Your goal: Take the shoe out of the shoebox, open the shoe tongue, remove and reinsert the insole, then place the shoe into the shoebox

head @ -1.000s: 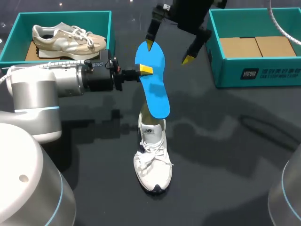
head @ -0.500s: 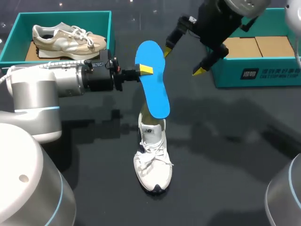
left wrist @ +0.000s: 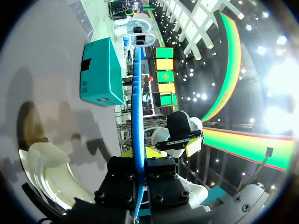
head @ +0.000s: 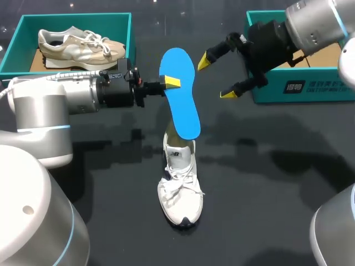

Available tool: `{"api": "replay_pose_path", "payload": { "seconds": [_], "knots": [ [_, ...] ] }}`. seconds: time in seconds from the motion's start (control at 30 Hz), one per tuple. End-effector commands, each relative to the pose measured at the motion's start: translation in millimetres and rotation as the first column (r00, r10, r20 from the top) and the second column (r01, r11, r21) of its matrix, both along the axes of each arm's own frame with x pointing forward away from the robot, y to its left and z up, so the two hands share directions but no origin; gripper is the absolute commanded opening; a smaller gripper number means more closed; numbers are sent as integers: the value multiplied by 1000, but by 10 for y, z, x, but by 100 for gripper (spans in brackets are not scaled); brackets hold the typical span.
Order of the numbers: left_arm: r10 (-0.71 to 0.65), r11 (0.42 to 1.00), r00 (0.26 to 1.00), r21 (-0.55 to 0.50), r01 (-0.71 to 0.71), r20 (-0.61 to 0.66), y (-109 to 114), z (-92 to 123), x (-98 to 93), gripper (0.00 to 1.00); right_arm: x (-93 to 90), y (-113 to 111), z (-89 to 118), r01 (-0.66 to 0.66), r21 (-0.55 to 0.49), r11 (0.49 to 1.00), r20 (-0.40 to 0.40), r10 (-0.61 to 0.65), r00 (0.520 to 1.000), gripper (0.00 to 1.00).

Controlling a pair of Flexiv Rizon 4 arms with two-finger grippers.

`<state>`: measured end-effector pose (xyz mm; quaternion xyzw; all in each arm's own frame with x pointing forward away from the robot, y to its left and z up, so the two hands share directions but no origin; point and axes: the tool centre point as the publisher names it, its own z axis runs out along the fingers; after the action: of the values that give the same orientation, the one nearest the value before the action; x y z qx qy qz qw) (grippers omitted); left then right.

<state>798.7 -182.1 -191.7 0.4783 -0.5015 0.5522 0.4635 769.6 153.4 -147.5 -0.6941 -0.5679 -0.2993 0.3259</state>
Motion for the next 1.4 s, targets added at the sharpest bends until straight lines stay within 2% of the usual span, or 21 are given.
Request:
{"api": "replay_pose_path", "payload": {
  "seconds": [0.03,0.43,0.63,0.77,0.87,0.93,0.97,1.4],
  "knots": [
    [2,1000,1000,0,-2,0,-1,-2,-10,0,-30,-20,-117,32,338,941,42,-49,998,100],
    [2,1000,1000,0,-2,0,-1,-2,-10,0,-13,-64,-240,19,395,919,78,-54,996,100],
    [-3,999,993,-47,9,119,89,63,-50,0,4,-72,-245,-2,422,907,108,-48,993,100],
    [-17,997,969,-64,34,245,149,156,-34,0,26,-68,-235,-18,436,900,120,-39,992,100],
    [-26,995,923,-80,62,384,204,295,-43,0,39,-69,-221,-30,450,893,126,-30,992,100],
    [-32,994,841,-71,83,541,234,399,-64,0,49,-69,-213,-36,454,890,128,-25,991,100],
    [-18,995,764,-63,77,645,252,455,-86,0,49,-69,-213,-36,454,890,128,-25,991,100],
    [-18,995,764,-63,77,645,252,455,-86,0,49,-69,-213,-36,454,890,128,-25,991,100]
  ]
}}
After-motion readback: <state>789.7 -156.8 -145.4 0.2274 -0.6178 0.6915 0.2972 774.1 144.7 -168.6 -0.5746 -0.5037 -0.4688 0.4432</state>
